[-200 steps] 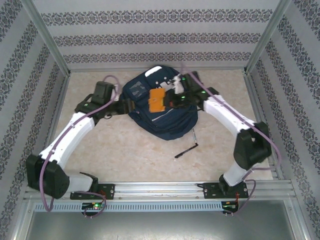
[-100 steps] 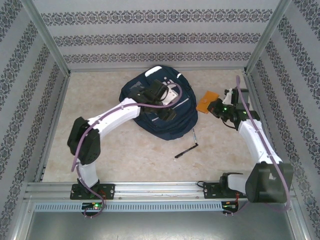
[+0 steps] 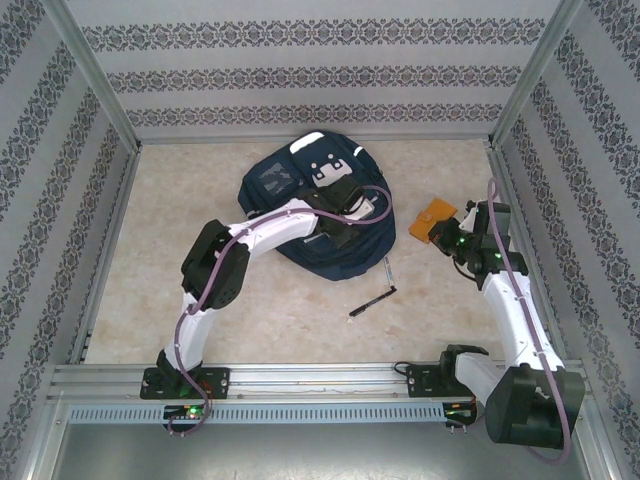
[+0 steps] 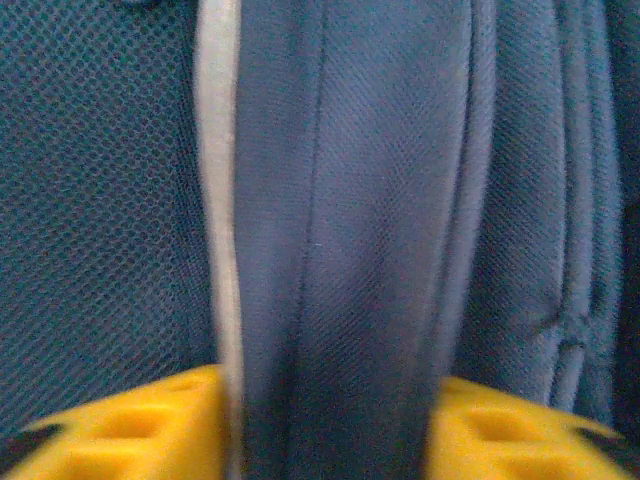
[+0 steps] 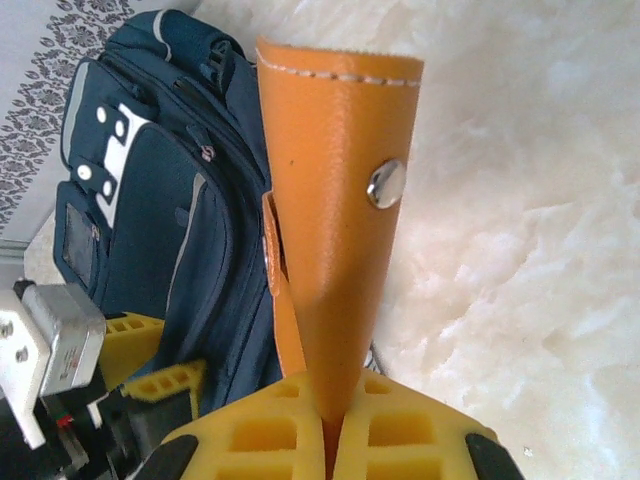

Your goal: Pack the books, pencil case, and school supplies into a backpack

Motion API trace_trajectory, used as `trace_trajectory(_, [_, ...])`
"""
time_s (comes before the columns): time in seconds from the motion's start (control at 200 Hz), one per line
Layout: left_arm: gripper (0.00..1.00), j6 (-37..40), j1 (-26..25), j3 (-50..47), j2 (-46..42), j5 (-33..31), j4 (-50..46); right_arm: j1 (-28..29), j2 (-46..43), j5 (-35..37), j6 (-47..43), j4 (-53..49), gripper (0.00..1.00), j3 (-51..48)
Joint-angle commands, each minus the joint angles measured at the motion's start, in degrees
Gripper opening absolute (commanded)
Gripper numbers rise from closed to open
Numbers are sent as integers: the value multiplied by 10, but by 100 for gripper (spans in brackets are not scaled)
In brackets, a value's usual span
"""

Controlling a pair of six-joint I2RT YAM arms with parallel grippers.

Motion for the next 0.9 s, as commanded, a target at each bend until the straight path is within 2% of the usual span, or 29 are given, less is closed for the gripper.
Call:
trace_trajectory(0.0, [13, -2, -6, 29, 7, -61, -24, -5, -11, -25, 28, 33, 0, -14])
trace_trajectory(0.04, [0, 0, -5, 31, 3, -69, -23, -5, -12, -36, 33, 42, 0, -19])
trace_trajectory(0.17, [0, 22, -6, 42, -32, -66, -34, -5, -9, -71, 33, 46, 0, -24])
trace_trajectory(0.275, [0, 19, -5, 43, -73, -105, -8, -5, -3, -105, 34, 48, 0, -24])
trace_trajectory(0.43, [0, 60, -5, 71, -111, -132, 12, 6, 5, -150, 41, 49, 0, -22])
trace_trajectory(0.695, [0, 63, 1, 173, -111, -119, -11, 90, 42, -168, 44, 62, 0, -2])
trace_trajectory(0.899, [0, 30, 10, 208, -115, -75, -21, 171, 106, -160, 142, 164, 0, -9])
